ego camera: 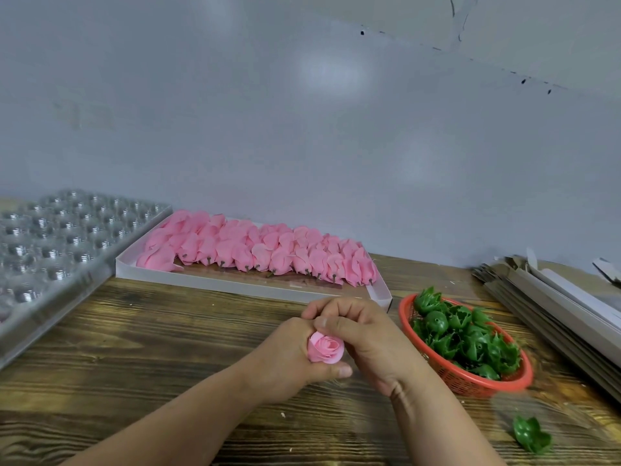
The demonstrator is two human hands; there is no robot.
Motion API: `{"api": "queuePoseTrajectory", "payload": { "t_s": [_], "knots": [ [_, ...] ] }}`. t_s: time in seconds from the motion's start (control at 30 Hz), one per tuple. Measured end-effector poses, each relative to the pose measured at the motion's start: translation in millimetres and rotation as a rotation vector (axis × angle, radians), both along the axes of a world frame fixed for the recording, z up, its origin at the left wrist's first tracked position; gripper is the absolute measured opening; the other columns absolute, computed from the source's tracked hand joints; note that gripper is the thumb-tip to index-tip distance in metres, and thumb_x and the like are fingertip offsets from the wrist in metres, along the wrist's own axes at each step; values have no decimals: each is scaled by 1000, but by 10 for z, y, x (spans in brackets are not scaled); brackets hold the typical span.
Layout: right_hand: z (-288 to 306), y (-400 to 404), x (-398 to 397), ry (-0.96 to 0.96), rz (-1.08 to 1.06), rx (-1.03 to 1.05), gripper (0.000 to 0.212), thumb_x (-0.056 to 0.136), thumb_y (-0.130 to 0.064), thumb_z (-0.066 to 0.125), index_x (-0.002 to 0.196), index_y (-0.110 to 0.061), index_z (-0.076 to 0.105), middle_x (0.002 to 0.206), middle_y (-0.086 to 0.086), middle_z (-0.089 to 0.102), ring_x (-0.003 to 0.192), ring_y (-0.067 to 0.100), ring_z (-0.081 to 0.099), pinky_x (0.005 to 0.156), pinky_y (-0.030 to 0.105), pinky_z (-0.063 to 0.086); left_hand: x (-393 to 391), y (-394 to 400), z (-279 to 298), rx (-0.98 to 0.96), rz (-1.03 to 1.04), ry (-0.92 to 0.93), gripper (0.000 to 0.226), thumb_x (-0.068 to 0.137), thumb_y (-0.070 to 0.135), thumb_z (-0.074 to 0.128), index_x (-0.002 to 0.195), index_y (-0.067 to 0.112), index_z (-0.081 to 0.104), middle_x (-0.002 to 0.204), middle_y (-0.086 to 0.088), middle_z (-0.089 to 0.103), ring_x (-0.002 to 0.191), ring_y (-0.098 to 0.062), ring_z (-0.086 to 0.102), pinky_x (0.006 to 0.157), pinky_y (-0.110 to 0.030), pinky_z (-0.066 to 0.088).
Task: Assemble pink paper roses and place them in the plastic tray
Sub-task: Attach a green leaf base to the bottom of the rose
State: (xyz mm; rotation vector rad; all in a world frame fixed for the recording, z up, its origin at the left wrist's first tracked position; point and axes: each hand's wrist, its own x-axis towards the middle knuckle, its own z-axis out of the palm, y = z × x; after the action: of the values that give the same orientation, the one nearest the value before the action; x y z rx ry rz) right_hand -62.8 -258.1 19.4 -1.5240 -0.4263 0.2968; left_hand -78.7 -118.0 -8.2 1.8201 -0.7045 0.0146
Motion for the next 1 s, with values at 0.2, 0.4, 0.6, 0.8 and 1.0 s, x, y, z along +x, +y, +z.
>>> {"api": "queuePoseTrajectory", "payload": {
  "t_s": [0.2, 0.4, 0.6, 0.8, 1.0],
  "knots": [
    [24, 23, -22, -185, -141, 74, 11, 61, -14, 72, 66, -12, 62, 89, 2, 69, 84, 13, 63, 69, 23, 50, 38, 1, -46, -60, 92, 52, 9, 81, 15, 76, 86, 20, 71, 85, 0, 73, 78, -14, 68, 75, -29, 55],
    [82, 21, -113, -437, -44, -183, 18, 62, -15, 78, 72, -22, 66, 110, -12, 64, 108, 6, 59, 91, 24, 47, 50, 51, -5, -114, 132, 131, 14, 81, 4, 70, 74, 16, 68, 74, 2, 70, 68, -10, 63, 65, -21, 53],
    [66, 94, -142, -521, -77, -222, 17, 74, 10, 71, 78, -6, 71, 111, -6, 63, 105, -5, 56, 88, 7, 39, 58, 26, -18, -192, 114, 179, 4, 76, -9, 65, 77, -6, 63, 63, 2, 63, 61, -5, 59, 55, -16, 46],
    [56, 131, -162, -507, -74, -216, 21, 76, 13, 67, 72, -7, 73, 109, -8, 64, 106, 2, 58, 88, 14, 42, 28, -3, 0, -252, 85, 212, 18, 66, 7, 63, 78, -7, 64, 66, -2, 67, 65, -7, 63, 58, -18, 48],
    [77, 131, -179, -506, -55, -220, 28, 77, 13, 65, 74, -14, 73, 112, -6, 63, 107, 1, 57, 86, 12, 41, 50, -15, -40, -277, 85, 233, 28, 69, 7, 64, 89, -12, 62, 78, -18, 67, 75, -18, 64, 66, -25, 52]
  ]
}}
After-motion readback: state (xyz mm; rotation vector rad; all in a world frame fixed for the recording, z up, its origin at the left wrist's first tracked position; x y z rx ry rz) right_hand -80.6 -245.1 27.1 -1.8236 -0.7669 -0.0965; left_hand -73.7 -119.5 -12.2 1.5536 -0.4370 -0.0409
